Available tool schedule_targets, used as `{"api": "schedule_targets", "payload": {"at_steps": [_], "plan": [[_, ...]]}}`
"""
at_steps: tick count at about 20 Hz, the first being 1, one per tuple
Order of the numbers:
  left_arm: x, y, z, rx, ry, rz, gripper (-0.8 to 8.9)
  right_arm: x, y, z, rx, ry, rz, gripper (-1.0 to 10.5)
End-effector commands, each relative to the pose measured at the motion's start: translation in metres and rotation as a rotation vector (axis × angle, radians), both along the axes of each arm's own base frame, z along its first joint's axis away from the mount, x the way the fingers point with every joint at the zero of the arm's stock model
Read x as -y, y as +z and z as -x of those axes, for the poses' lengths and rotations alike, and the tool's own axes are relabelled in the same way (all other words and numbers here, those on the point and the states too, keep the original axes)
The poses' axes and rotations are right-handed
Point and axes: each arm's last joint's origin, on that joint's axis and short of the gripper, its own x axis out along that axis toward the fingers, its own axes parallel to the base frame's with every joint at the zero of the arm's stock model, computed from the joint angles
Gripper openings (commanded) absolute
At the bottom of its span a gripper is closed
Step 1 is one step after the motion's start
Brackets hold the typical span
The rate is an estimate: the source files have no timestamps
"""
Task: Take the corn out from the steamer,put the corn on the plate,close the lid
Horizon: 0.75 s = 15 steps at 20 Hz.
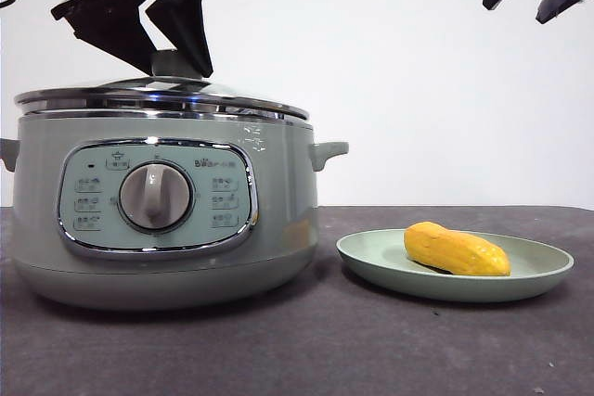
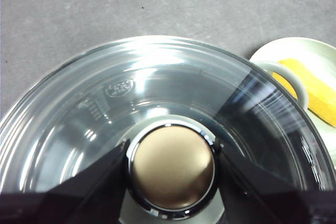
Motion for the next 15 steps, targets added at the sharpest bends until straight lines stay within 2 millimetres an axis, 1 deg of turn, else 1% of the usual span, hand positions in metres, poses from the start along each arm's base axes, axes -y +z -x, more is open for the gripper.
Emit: {"api": "schedule_targets", "payload": {"at_steps": [1,2,3,9,13,15], "plan": [[0.0008,0.0092,-0.0015,0.050,-0.008,0.017,2.04,-0.0001,-0.0017,-0.0003,-0.001,-0.008,-0.001,2.8],[0.0009,0.0090,-0.0016,0.048,-0.008,0.017,3.02,-0.0001,-0.0017,-0.0003,-0.001,-0.008,-0.001,2.8],[0.0009,0.0089,-0.0016,0.048,-0.008,0.017,3.47,-0.0001,-0.0017,-0.0003,-0.001,-0.008,-0.001,2.8],[0.0029,0.0091,-0.0006,0.024,-0.065,0.063,3.47,-0.0001,-0.0017,-0.0002,-0.002,-0.007,-0.002,2.8],[0.0028,0.0089,-0.0006,0.024,-0.062,0.061,3.48,-0.0001,-0.0018,-0.0002,-0.003,-0.006,-0.002,2.8],[0.0007,0.0120,0.0008,0.041,-0.039,0.054,3.57,-0.0001,-0.0017,-0.0002,-0.002,-0.005,-0.002,2.8]]}}
